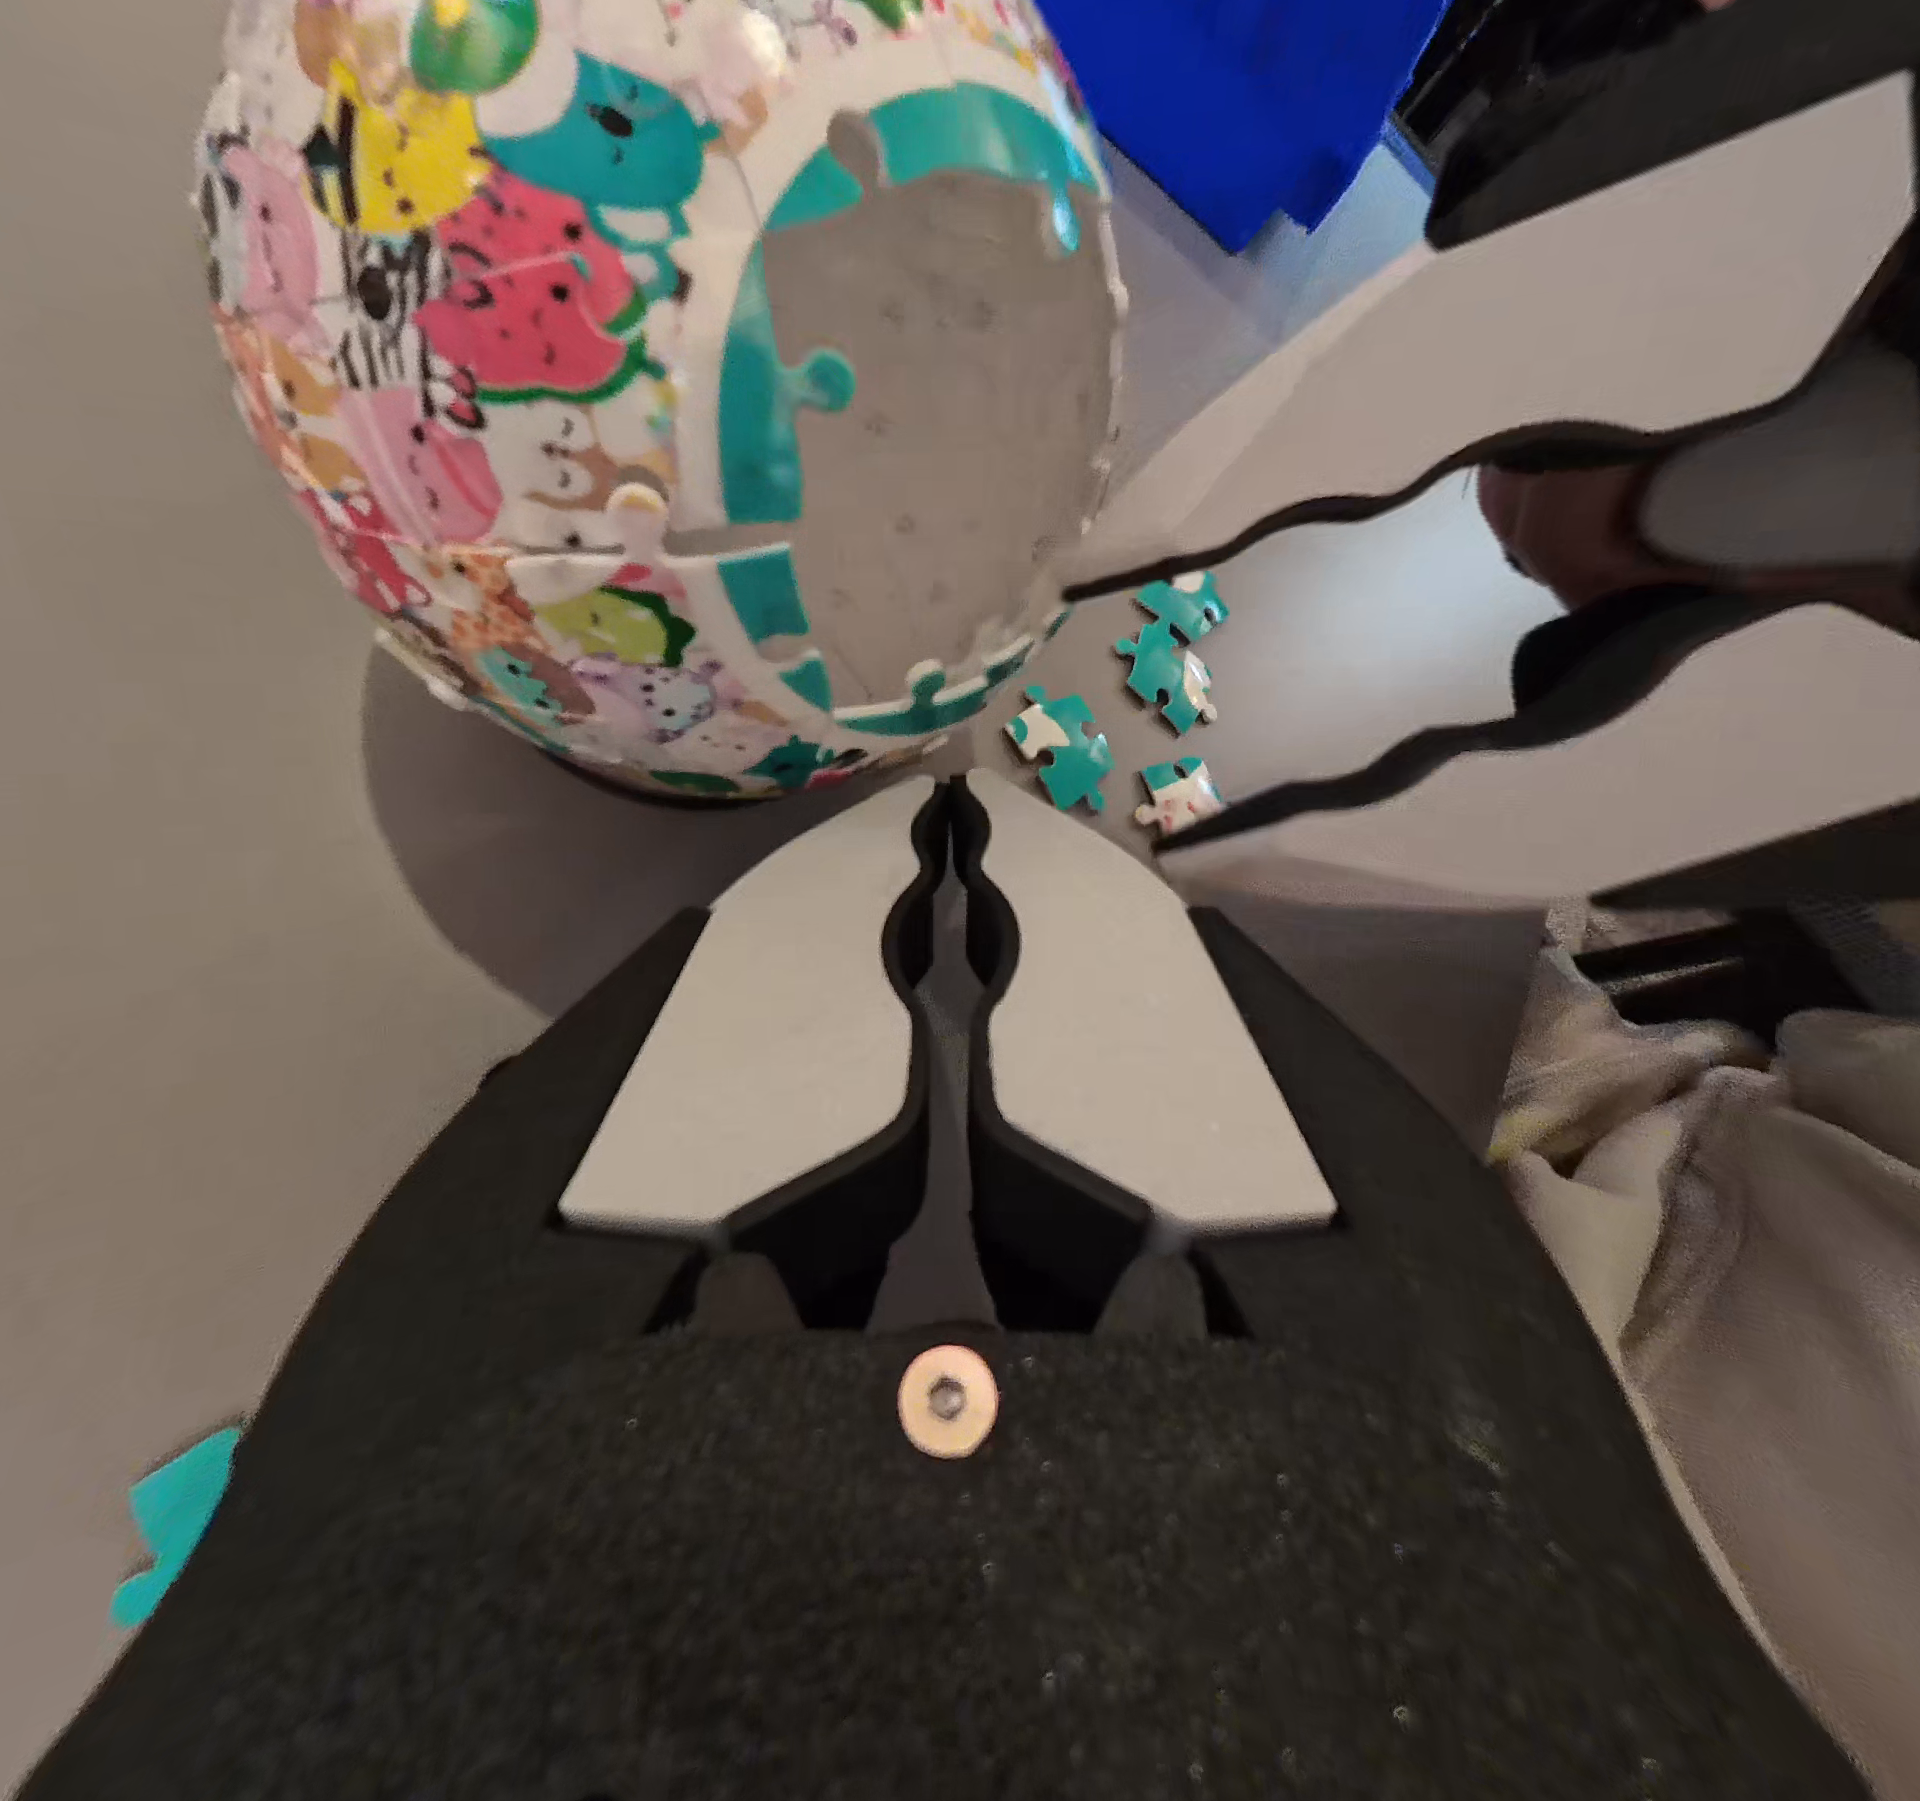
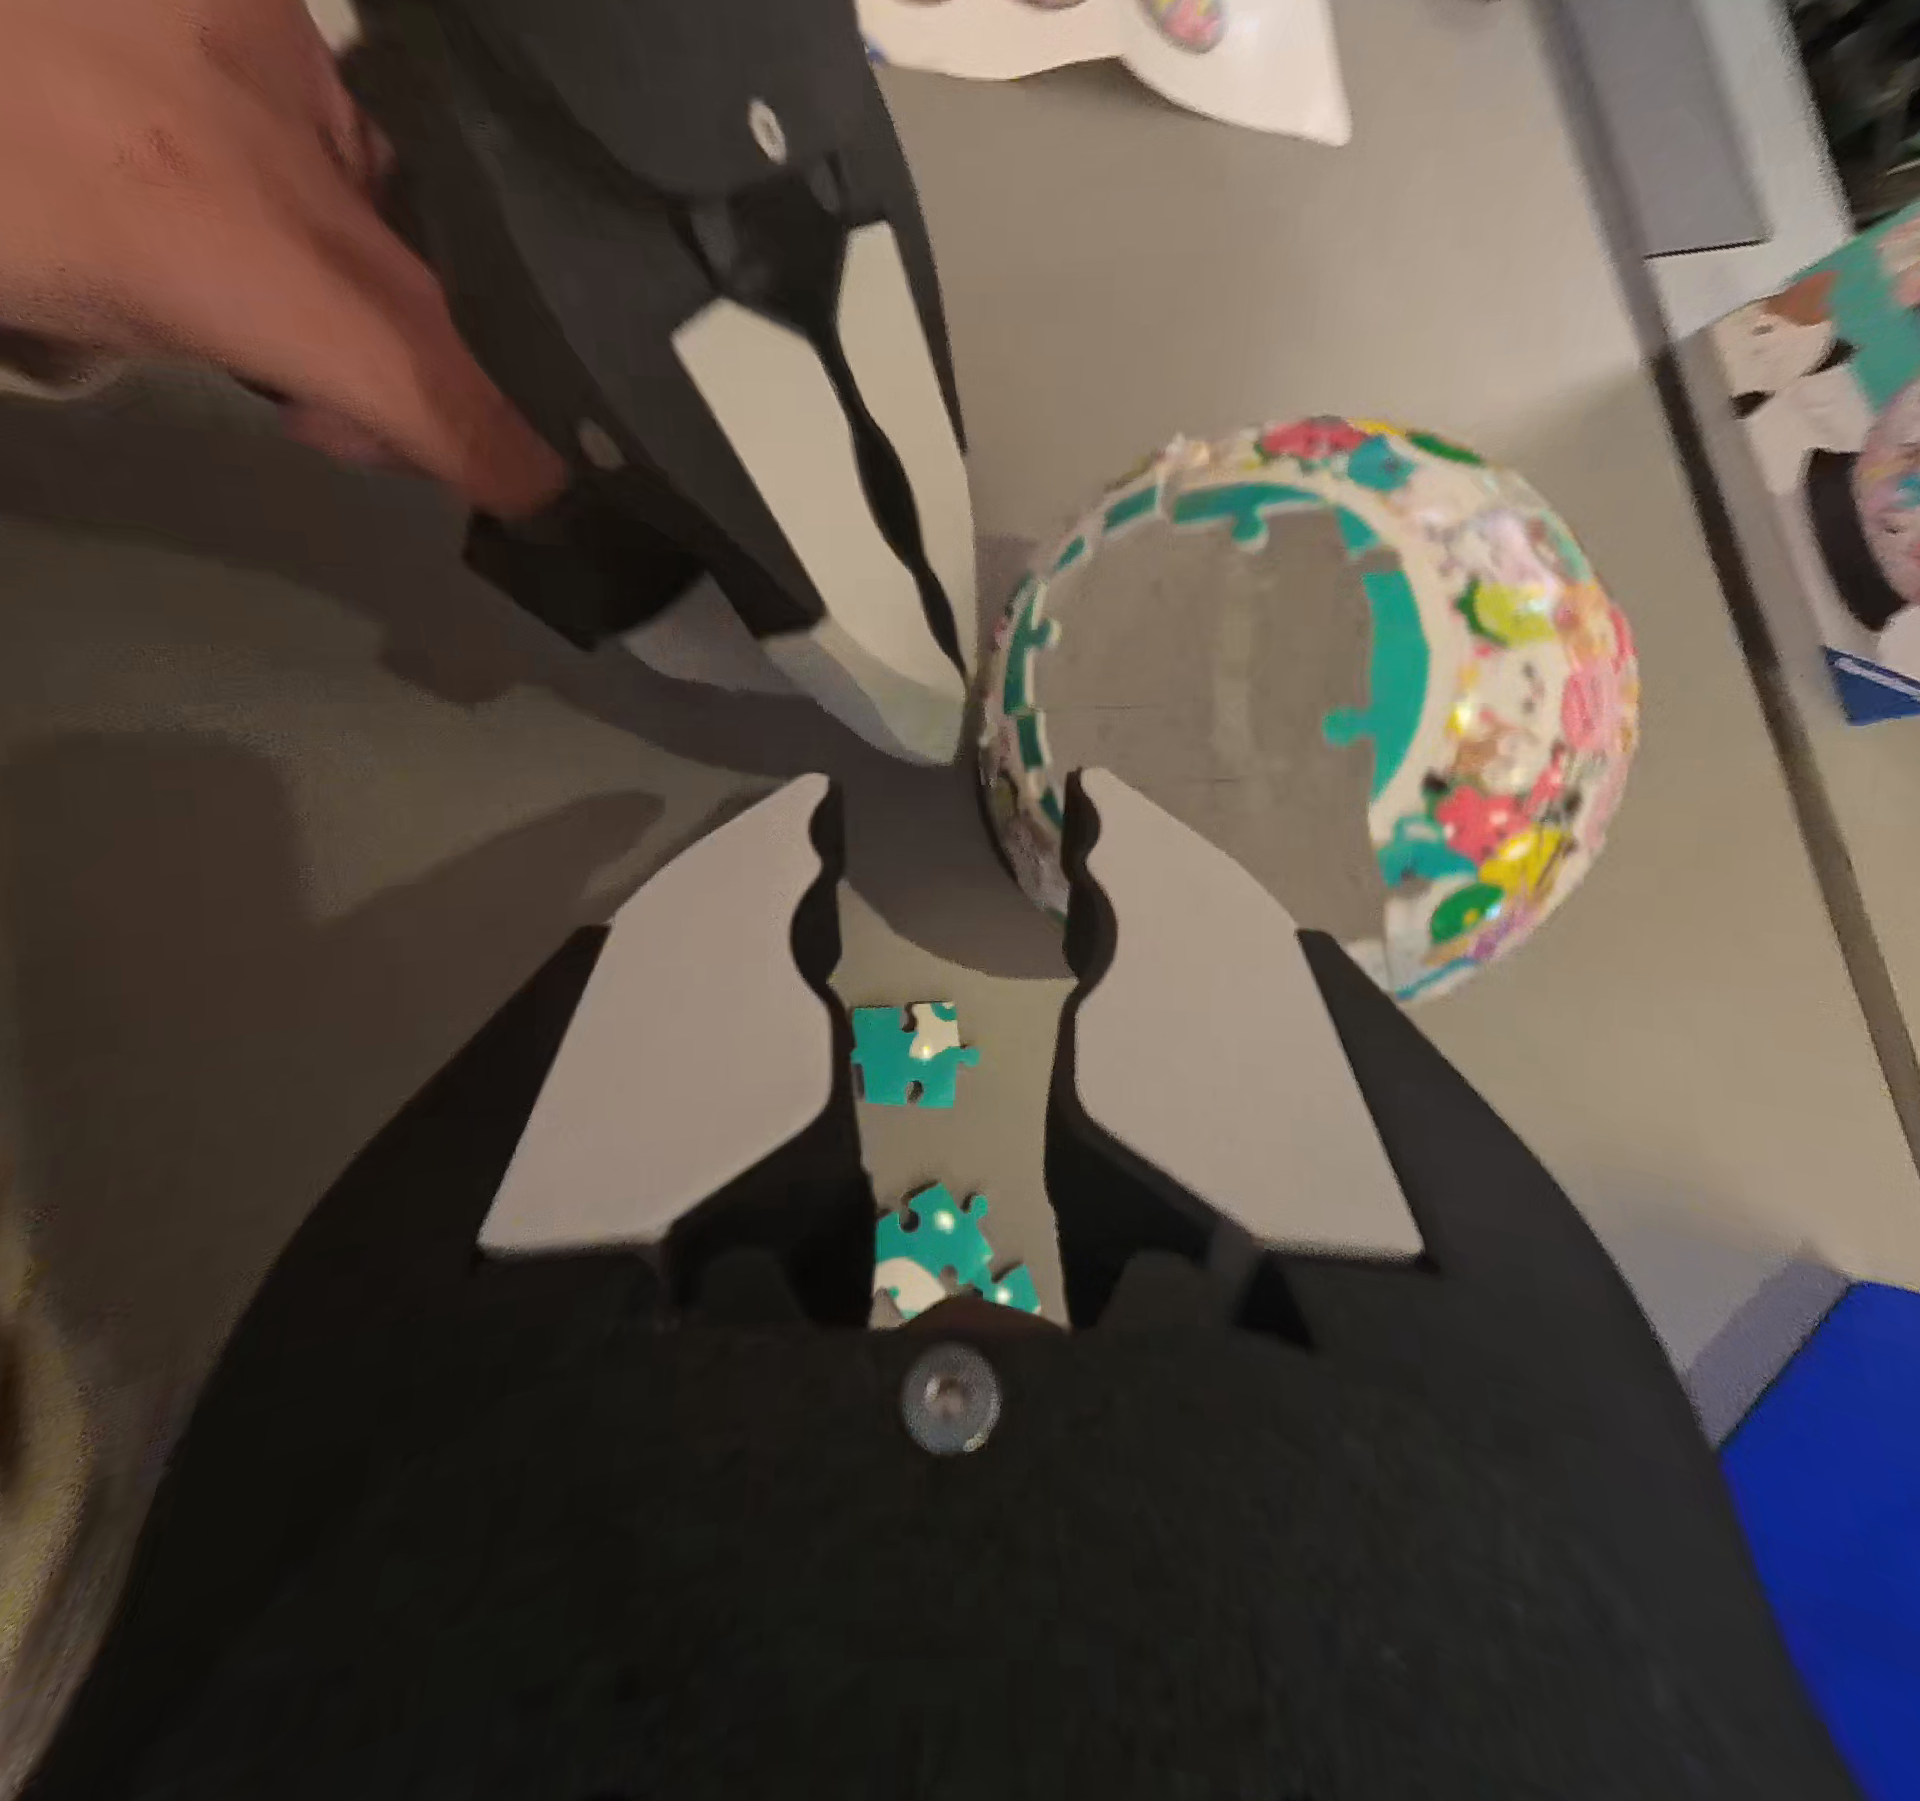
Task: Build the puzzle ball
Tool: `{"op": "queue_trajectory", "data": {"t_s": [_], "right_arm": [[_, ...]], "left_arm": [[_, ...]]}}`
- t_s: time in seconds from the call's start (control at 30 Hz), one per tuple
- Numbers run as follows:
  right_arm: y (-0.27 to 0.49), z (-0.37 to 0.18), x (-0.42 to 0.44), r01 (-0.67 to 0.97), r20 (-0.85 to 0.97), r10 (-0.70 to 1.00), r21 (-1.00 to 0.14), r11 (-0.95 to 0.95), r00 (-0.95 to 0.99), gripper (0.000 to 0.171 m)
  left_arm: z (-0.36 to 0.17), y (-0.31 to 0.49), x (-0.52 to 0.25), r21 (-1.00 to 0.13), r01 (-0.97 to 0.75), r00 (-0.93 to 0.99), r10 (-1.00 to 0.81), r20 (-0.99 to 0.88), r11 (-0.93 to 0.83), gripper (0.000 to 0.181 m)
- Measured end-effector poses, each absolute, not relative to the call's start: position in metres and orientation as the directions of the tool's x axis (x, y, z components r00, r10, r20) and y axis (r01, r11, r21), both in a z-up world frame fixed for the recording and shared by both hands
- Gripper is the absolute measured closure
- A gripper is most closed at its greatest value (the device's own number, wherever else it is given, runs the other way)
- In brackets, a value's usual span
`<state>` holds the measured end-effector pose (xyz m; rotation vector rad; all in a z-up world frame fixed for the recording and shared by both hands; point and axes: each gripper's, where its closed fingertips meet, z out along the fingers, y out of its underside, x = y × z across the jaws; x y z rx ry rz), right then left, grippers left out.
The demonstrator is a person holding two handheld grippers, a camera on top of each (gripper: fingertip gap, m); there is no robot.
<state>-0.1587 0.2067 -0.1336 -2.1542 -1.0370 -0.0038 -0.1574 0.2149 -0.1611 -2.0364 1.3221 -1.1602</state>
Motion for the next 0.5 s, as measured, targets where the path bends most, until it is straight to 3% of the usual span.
{"op": "queue_trajectory", "data": {"t_s": [0.03, 0.13, 0.2, 0.23, 0.3, 0.37, 0.43, 0.5], "right_arm": [[0.205, -0.136, -0.156, 0.658, 0.308, 0.657, -0.646, -0.387, 0.688, 0.134], [0.196, -0.145, -0.161, 0.654, 0.373, 0.63, -0.697, -0.295, 0.682, 0.149], [0.197, -0.14, -0.152, 0.744, 0.56, 0.53, -0.627, -0.231, 0.637, 0.171], [0.2, -0.123, -0.137, 0.768, 0.664, 0.407, -0.613, -0.185, 0.628, 0.171], [0.198, -0.103, -0.105, 0.683, 0.628, 0.298, -0.719, -0.131, 0.719, 0.169], [0.189, -0.131, -0.091, 0.577, 0.413, 0.478, -0.772, -0.268, 0.775, 0.132], [0.192, -0.158, -0.077, 0.57, 0.314, 0.549, -0.722, -0.393, 0.775, 0.082], [0.204, -0.173, -0.073, 0.597, 0.294, 0.601, -0.697, -0.397, 0.743, 0.073]], "left_arm": [[-0.163, 0.216, -0.161, -0.727, -0.524, 0.198, -0.894, 0.403, -0.443, 0.181], [-0.154, 0.215, -0.175, -0.728, -0.495, 0.165, -0.874, 0.457, -0.474, 0.181], [-0.141, 0.229, -0.186, -0.779, -0.447, 0.119, -0.893, 0.435, -0.439, 0.181], [-0.131, 0.239, -0.191, -0.821, -0.412, 0.061, -0.911, 0.408, -0.396, 0.174], [-0.124, 0.253, -0.199, -0.853, -0.407, -0.041, -0.926, 0.375, -0.327, 0.131], [-0.144, 0.268, -0.202, -0.807, -0.533, -0.046, -0.943, 0.329, -0.256, 0.078], [-0.159, 0.278, -0.195, -0.792, -0.605, -0.1, -0.979, 0.175, -0.08, 0.069], [-0.17, 0.275, -0.183, -0.77, -0.635, -0.193, -0.977, 0.093, 0.052, 0.068]]}}
